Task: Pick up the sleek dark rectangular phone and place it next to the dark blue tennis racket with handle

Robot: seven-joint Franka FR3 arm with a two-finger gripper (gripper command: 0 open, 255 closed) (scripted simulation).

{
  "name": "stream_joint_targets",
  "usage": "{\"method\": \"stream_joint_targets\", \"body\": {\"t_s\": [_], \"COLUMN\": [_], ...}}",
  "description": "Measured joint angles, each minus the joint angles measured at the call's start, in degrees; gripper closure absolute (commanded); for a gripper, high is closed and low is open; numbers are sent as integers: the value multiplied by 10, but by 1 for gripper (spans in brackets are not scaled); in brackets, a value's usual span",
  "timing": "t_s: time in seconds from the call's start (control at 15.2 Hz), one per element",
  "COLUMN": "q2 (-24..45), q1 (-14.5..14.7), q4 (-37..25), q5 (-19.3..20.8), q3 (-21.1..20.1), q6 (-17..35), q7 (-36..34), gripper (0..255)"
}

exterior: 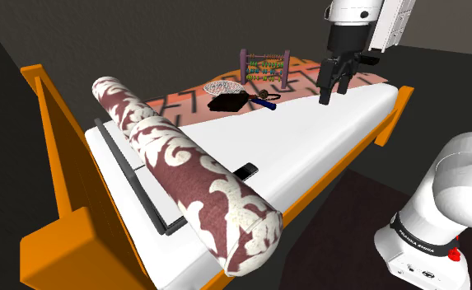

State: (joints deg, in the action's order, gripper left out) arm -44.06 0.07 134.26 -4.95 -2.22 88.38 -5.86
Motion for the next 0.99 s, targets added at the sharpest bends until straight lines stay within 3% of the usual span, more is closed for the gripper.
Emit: {"method": "stream_joint_targets", "body": {"t_s": [0.26,0.59,0.99], "q2": [10,57,151], "q1": [-10,-31,-67], "q4": [23,59,61], "q5": [-16,-53,-69], "q3": [-28,-103,-181], "q6": [36,125,228], "q7": [-58,-204,-378], "gripper": [0,0,0]}}
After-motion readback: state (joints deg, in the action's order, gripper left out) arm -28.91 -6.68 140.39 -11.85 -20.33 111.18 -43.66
